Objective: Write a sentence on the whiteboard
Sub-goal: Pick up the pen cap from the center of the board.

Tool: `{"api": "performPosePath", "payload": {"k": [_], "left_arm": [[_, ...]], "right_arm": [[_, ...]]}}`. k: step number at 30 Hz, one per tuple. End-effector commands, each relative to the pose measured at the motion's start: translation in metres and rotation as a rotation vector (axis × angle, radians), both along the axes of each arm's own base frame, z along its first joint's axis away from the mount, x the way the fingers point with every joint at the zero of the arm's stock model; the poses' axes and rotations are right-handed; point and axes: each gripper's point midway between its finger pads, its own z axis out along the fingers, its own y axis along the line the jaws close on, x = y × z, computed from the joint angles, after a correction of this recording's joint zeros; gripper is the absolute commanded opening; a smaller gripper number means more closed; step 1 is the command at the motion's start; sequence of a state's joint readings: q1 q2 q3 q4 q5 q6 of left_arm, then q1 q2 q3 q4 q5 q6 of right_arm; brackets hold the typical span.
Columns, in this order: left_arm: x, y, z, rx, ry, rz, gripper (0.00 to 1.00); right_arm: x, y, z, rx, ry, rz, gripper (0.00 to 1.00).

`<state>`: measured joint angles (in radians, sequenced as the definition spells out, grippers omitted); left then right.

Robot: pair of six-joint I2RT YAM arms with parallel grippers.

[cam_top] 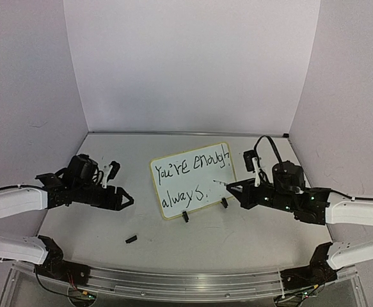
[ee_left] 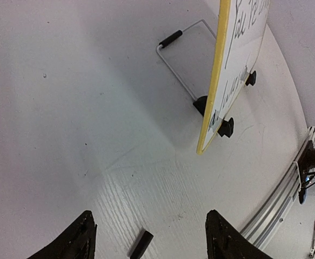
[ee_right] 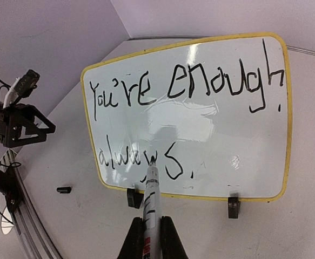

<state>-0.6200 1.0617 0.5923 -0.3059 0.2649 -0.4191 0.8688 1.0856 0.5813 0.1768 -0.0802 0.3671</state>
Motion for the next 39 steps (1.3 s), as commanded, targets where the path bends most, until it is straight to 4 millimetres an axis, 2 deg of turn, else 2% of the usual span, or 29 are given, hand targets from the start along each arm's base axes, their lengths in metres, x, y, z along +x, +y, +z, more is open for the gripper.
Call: {"api": "performPosePath", "payload": {"k": [1,7,10,17,23,27,34,39], "left_arm": [[-0.019,-0.016,-0.005,-0.064,0.070,-0.045,0.68],[-0.047,-0.026,-0.041,-0.068,0.221,-0.119,0.67],[-0.057,-0.028,-0.055,-0.008,0.241,-0.140,0.64],[-0.065,-0.034,-0.075,0.066,0.264,-0.170,0.60],[-0.072,-0.027,-0.096,0.252,0.276,-0.158,0.57],[-0.076,-0.029,-0.101,0.305,0.282,-0.146,0.50],[-0.094,-0.036,-0.105,0.342,0.312,-0.139,0.50],[-0.099,-0.039,-0.103,0.336,0.335,-0.106,0.49]], "right_arm": [[-0.009,0.019,0.009,0.035,0.042,0.101,0.00],[-0.009,0.011,0.016,0.064,0.033,0.063,0.00],[-0.010,0.008,0.020,0.078,0.029,0.056,0.00],[-0.012,0.006,0.017,0.087,0.045,0.050,0.00],[-0.014,0.000,0.021,0.104,0.033,0.031,0.00],[-0.016,-0.004,0.024,0.111,0.026,0.025,0.00],[-0.017,-0.010,0.023,0.107,0.023,0.007,0.00],[-0.016,-0.011,0.024,0.106,0.019,0.003,0.00]]}}
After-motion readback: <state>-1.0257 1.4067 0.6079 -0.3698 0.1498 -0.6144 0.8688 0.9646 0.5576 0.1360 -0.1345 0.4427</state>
